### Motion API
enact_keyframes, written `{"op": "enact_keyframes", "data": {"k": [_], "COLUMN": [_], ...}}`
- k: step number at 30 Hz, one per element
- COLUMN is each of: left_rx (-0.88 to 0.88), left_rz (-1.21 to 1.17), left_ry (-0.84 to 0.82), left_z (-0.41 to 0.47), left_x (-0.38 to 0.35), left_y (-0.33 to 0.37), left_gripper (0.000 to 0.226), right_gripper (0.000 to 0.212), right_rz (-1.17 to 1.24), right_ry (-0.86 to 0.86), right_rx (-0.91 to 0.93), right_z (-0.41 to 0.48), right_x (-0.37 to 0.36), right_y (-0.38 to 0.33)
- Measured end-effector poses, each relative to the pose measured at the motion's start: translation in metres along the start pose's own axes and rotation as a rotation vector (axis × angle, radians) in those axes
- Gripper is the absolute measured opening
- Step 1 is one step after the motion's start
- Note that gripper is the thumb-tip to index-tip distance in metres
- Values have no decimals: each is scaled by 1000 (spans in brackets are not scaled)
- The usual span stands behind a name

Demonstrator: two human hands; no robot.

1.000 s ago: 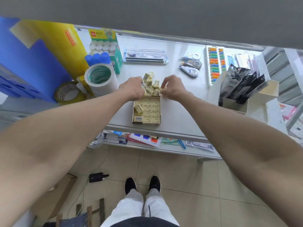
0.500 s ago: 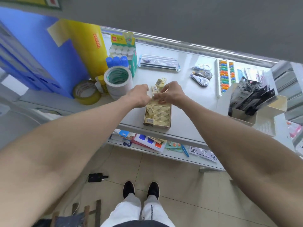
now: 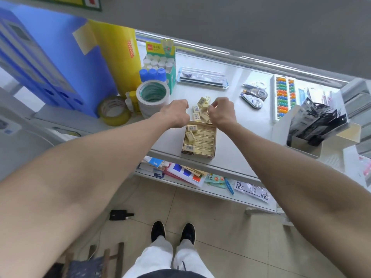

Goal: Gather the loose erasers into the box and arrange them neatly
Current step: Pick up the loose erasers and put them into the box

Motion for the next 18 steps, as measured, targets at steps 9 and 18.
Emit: {"op": "enact_keyframes", "data": {"k": [9, 18], "left_rx": [-31, -7], "left_rz": [23, 29], "left_ry": [-16, -28], "left_z": [25, 28], "left_x": [-2, -8], "left_y": [29, 31], "left_gripper": [50, 48], "right_gripper": [36, 18], "right_rz": [112, -76], "right_ry": [-215, -149], "right_rx": [79, 52], "right_z": [23, 32], "right_x": [-7, -12], "right_y": [12, 15]}}
Point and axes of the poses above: each hand's wrist, its own z-axis towards the middle knuckle, its own x-axis out of the back of the hand, y = z × x, the point moved 5 cm from there along z, towards the middle knuckle, and after that the axes turned 2 degrees about y, right-handed, at the moved point
